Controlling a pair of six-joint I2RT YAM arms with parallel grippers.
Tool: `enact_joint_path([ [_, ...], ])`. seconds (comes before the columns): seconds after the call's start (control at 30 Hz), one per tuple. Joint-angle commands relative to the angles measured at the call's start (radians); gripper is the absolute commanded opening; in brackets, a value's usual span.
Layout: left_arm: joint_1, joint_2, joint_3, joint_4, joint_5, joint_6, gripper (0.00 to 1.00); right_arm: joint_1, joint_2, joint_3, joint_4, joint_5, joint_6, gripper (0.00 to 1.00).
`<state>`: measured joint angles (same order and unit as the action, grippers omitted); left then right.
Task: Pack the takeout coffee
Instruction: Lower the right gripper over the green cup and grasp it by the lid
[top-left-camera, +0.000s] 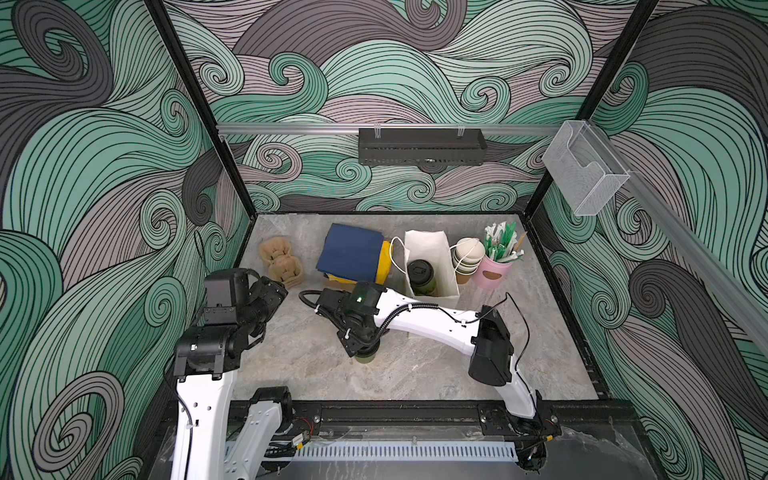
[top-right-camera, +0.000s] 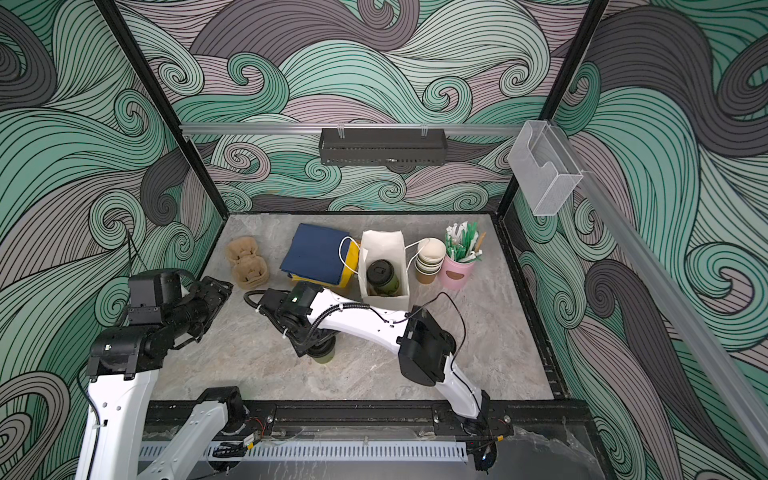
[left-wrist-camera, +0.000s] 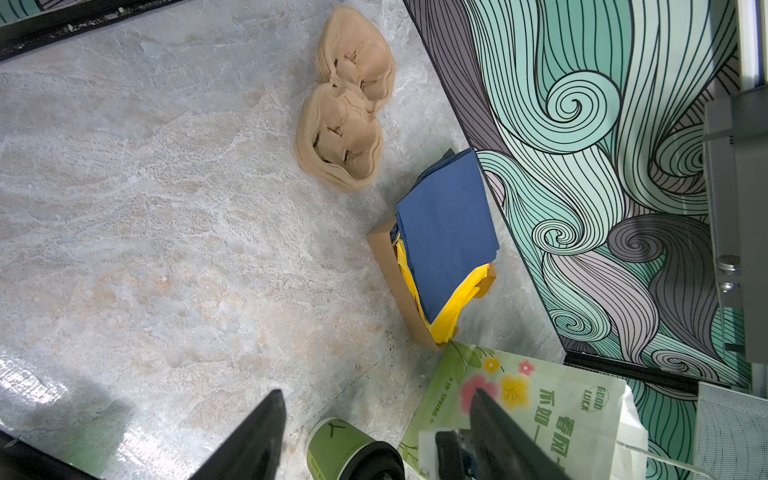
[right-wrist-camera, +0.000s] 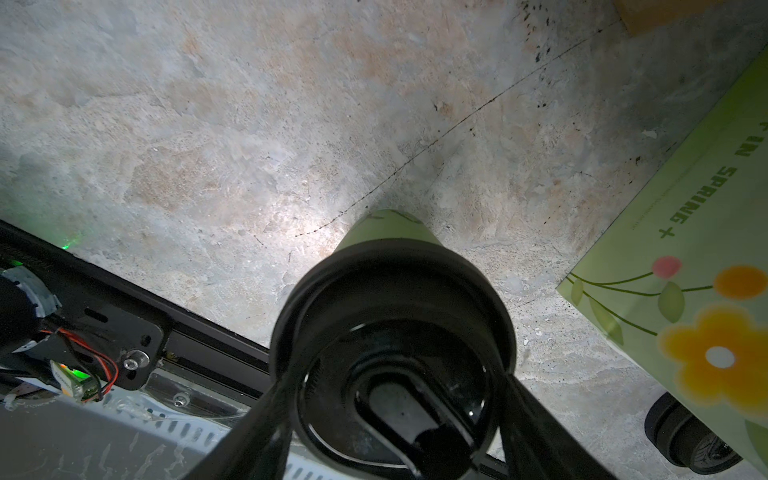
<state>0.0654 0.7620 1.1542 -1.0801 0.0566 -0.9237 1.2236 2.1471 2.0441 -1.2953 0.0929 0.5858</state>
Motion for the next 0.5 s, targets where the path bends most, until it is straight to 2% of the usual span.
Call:
enact_joint_path([
  [0.0,0.007,0.006,0.018,-0.005,0.011,0.025,0.73,-0.006,0.034,-0.029,0.014,-0.019,0.021,0.74],
  [0.23,0.005,0.014,0.021,0.006,0.018,0.026,0.72,-0.004,0.035,-0.036,0.017,-0.020,0.020,0.74],
  [0.47,0.006,0.027,0.021,0.030,0.026,0.028,0.72,-0.003,0.013,-0.035,0.015,-0.022,0.020,0.67],
])
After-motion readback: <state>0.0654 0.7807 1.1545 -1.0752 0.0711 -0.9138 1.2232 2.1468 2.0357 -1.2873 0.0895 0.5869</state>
